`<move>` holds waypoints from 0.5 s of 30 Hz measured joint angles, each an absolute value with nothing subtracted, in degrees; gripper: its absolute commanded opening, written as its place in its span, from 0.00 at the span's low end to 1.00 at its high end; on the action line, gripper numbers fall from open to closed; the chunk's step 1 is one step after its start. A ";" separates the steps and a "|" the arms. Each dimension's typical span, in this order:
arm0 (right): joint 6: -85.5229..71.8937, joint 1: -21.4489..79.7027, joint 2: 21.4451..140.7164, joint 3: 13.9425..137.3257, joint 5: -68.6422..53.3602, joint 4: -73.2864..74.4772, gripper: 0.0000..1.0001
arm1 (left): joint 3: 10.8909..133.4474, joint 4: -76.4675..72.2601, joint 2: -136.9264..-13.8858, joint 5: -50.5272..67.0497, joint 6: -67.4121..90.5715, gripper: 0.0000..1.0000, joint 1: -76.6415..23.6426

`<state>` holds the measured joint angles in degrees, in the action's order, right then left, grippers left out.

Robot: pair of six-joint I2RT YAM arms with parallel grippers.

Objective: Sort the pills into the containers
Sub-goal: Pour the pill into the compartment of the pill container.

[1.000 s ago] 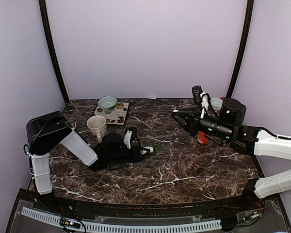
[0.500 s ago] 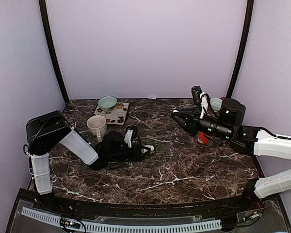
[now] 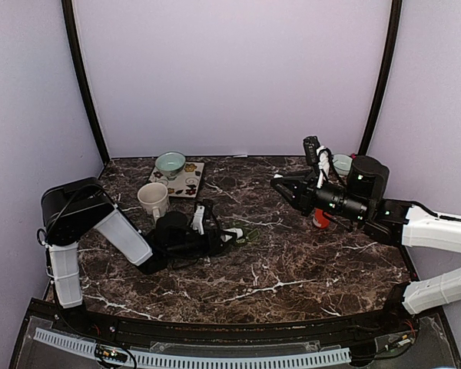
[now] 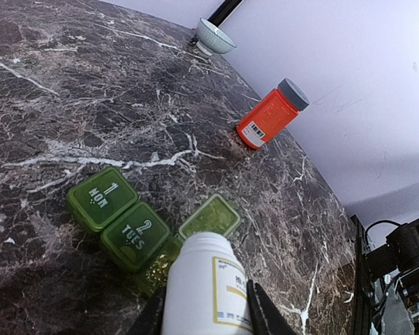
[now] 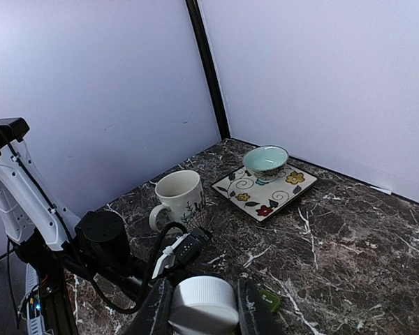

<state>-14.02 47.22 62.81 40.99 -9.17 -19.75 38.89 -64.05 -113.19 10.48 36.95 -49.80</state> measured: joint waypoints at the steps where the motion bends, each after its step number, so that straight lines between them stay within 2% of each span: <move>1: -14.06 47.22 62.81 40.99 -9.17 -19.75 0.10 | 38.83 -64.58 -113.19 10.59 37.10 0.00 -49.78; 15: -14.33 47.20 63.99 41.01 -9.43 -19.73 0.10 | 36.69 -68.18 -113.21 10.63 38.24 0.00 -49.78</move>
<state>-14.33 47.20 63.99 41.01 -9.43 -19.73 36.69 -68.18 -113.21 10.63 38.24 -49.78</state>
